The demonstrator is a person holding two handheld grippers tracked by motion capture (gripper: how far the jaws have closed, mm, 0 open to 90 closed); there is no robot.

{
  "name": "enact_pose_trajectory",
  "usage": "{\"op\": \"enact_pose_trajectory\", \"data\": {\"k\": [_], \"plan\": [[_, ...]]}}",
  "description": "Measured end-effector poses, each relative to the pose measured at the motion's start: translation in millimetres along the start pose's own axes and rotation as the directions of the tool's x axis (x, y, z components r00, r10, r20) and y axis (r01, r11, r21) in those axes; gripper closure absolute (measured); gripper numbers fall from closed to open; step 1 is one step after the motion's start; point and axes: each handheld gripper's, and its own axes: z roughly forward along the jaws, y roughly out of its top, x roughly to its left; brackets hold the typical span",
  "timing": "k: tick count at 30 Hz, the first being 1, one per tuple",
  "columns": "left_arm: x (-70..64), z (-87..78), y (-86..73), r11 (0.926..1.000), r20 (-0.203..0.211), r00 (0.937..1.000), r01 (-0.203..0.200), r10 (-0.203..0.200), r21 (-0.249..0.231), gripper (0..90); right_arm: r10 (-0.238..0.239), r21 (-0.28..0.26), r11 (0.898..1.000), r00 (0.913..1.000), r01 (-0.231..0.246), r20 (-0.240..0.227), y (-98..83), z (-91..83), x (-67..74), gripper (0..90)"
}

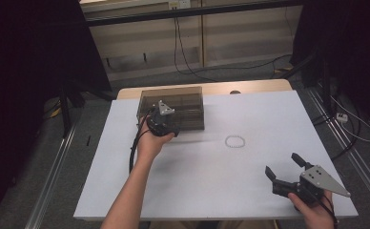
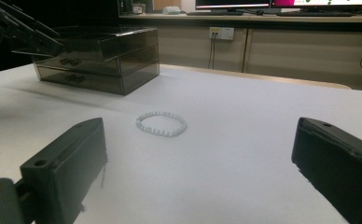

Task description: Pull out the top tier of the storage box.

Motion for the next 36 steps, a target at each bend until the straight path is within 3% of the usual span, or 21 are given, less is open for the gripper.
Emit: {"op": "enact_pose_trajectory", "data": {"k": [9,19,36], "plan": [[-0.9,-3.9,0.2,1.0000,-0.009,1.0000,-0.002,0.002,0.004,42.9,-0.001,-0.001,1.000,1.0000,0.001,0.000,0.2,-0.3,0.1,2.1],[-2.4,-10.1,-1.8,0.9999,0.013,0.9999,0.004,-0.005,0.015,47.5,-0.003,0.001,1.000,1.0000,0.003,-0.001,0.3,0.1,0.9,2.1],[-5.4,-19.8,-7.5,0.9992,0.042,0.9988,-0.026,0.025,0.029,50.2,-0.006,0.002,1.000,1.0000,0.007,-0.005,0.4,0.4,1.8,2.2]]}}
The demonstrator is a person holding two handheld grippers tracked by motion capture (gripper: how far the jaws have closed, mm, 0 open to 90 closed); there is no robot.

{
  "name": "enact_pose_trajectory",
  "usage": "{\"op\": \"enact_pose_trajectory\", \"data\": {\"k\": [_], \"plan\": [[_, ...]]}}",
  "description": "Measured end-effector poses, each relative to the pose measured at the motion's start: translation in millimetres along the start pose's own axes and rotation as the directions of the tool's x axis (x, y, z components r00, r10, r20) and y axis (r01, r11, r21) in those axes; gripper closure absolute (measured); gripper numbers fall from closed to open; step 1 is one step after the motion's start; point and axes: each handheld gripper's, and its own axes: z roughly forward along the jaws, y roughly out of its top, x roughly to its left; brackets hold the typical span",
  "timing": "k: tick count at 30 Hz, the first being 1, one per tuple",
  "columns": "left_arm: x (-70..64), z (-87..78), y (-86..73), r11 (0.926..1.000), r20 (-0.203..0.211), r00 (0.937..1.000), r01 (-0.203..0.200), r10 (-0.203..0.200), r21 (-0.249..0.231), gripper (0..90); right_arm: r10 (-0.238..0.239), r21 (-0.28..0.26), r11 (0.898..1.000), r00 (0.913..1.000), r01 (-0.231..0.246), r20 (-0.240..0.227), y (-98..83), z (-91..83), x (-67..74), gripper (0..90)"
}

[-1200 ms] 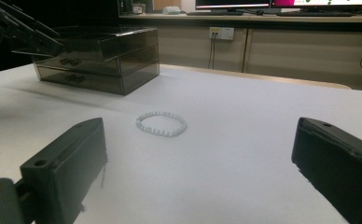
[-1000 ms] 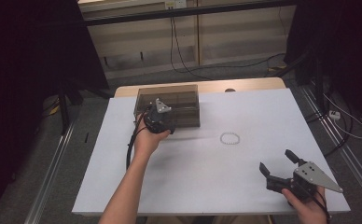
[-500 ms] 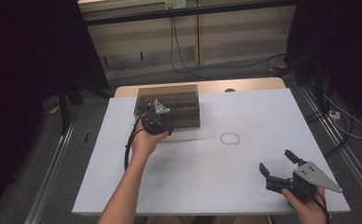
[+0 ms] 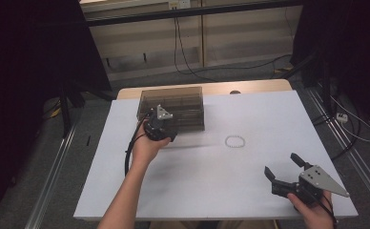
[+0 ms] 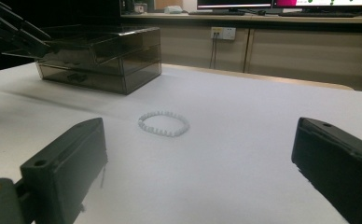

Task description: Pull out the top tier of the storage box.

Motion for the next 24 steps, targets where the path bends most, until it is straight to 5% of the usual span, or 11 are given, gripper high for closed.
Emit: {"op": "enact_pose_trajectory", "data": {"k": [24], "plan": [[-2.2,-7.1,-4.8,1.0000,0.016,0.9998,0.009,-0.009,0.004,50.1,-0.001,0.003,1.000,1.0000,0.001,-0.002,-0.3,0.7,0.5,2.2]]}}
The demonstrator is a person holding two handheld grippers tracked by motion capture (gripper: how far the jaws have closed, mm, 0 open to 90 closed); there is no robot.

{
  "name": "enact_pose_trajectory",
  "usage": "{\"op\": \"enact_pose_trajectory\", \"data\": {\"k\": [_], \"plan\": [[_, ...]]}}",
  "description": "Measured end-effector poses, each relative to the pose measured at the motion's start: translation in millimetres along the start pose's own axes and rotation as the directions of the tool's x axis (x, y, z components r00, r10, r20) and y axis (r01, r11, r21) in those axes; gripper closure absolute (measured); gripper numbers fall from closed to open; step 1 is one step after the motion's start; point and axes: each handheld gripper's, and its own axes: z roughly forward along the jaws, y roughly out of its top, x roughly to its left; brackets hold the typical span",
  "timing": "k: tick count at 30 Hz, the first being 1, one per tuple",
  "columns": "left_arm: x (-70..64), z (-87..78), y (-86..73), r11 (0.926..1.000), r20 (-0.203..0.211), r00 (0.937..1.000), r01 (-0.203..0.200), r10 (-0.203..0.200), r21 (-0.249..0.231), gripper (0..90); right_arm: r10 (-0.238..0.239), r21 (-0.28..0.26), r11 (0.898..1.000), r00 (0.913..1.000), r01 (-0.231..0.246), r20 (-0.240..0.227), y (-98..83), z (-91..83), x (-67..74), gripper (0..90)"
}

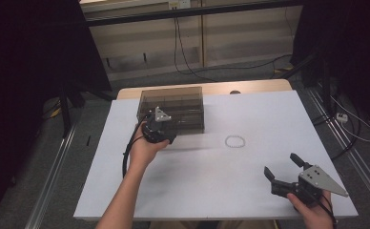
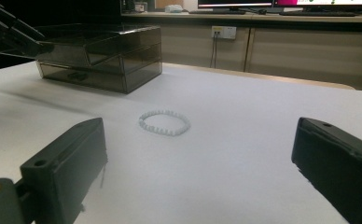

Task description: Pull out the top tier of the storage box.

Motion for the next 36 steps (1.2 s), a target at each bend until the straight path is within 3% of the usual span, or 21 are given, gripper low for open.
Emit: {"op": "enact_pose_trajectory", "data": {"k": [13,19,36], "plan": [[-1.5,-1.6,-1.8,0.9999,0.003,1.0000,0.006,-0.006,-0.012,50.3,-0.001,0.000,1.000,1.0000,0.001,0.000,0.1,0.3,0.6,2.1],[-3.7,3.2,-1.2,1.0000,0.002,1.0000,0.004,-0.004,-0.005,45.3,0.001,0.000,1.000,1.0000,-0.001,0.000,0.3,-0.1,0.8,2.2],[-3.6,0.5,-2.6,0.9996,0.022,0.9994,0.025,-0.025,-0.011,50.4,0.000,0.008,1.000,1.0000,0.000,-0.006,-0.3,1.0,1.5,2.1]]}}
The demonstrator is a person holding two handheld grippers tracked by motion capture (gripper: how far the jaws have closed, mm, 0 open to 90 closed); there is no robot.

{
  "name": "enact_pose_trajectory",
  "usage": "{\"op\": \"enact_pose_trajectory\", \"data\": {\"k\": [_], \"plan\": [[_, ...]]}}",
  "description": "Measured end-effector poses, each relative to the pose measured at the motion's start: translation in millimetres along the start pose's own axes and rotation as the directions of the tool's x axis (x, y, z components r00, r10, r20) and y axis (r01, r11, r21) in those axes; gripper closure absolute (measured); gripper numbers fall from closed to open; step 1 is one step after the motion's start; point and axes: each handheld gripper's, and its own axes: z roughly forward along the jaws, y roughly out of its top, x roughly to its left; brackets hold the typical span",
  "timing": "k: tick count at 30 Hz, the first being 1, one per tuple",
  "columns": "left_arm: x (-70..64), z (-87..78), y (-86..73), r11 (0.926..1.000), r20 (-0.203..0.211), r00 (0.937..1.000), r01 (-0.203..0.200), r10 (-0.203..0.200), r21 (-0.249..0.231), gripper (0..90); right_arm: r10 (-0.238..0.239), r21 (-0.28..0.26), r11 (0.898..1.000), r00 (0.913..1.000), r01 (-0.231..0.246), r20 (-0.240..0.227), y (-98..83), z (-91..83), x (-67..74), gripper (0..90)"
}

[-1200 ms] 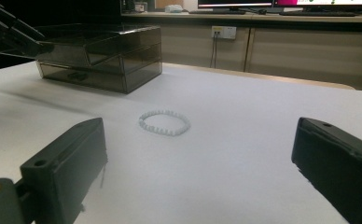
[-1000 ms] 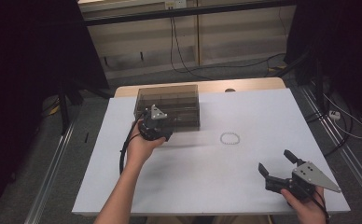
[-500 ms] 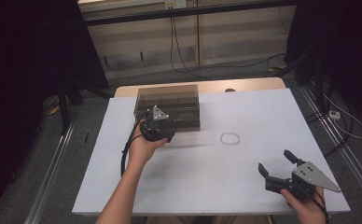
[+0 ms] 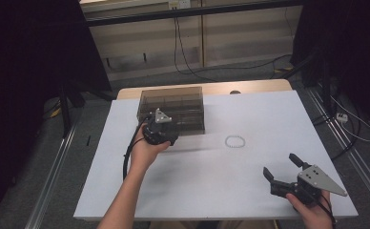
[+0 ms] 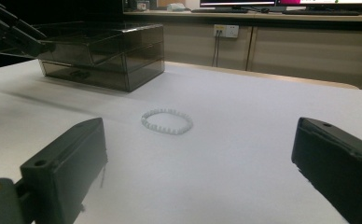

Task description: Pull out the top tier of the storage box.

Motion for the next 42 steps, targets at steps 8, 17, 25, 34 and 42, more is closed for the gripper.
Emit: {"op": "enact_pose_trajectory", "data": {"k": [8,17,25,34,42], "plan": [[0.4,-3.4,-0.4,1.0000,0.000,1.0000,-0.007,0.007,-0.001,51.5,-0.003,-0.002,1.000,1.0000,0.003,0.001,0.0,-0.4,-0.3,2.2],[0.7,-4.9,-0.5,0.9999,0.001,0.9999,-0.012,0.012,-0.001,51.7,-0.006,-0.002,1.000,1.0000,0.006,-0.003,0.1,-0.4,0.2,2.1],[-4.8,4.4,0.3,0.9993,-0.007,0.9993,-0.036,0.036,0.012,41.4,-0.008,-0.003,1.000,1.0000,0.008,-0.003,0.2,-0.2,0.2,2.1],[0.4,-0.2,-1.6,0.9977,-0.010,0.9979,-0.063,0.063,0.025,49.7,-0.001,-0.001,1.000,1.0000,0.001,0.005,-0.5,-1.2,-1.9,2.2],[1.3,-1.2,-2.6,0.9984,-0.001,0.9985,-0.055,0.055,0.017,49.7,-0.006,0.002,1.000,1.0000,0.006,-0.003,-0.5,-0.2,0.1,2.2]]}}
